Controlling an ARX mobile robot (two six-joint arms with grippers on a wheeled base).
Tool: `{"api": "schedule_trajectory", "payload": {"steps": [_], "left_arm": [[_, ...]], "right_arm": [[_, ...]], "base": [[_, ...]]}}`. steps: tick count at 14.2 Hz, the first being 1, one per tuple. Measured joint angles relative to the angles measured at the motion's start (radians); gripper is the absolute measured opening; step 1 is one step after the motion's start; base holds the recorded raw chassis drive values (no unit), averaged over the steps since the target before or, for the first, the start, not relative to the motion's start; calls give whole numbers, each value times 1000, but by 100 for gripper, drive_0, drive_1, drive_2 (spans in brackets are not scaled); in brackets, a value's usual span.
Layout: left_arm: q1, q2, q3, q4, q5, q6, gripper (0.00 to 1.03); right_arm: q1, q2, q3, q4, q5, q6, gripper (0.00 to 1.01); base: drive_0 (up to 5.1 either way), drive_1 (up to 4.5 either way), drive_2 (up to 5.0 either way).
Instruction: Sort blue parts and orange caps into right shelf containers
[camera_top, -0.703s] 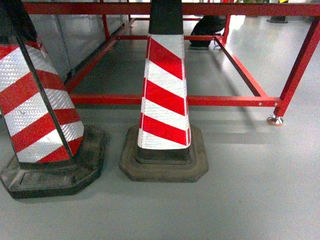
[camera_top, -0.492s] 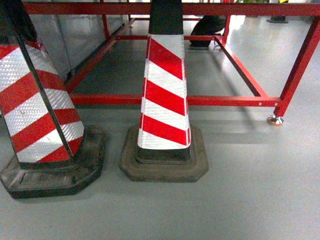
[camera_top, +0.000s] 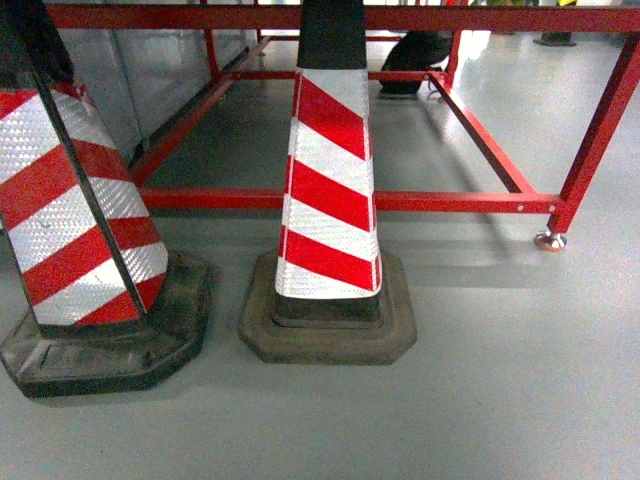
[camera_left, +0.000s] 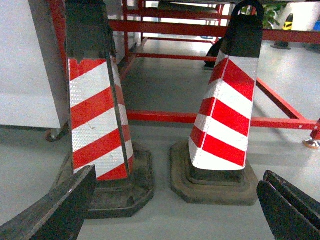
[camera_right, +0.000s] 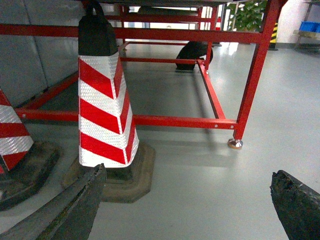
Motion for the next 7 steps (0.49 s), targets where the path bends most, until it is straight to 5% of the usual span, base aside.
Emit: {"api": "schedule_trajectory", "payload": {"steps": [7], "left_arm": [[0, 0, 0, 0, 0, 0, 98]], "right_arm": [[0, 0, 0, 0, 0, 0, 98]], "base": [[0, 0, 0]]}}
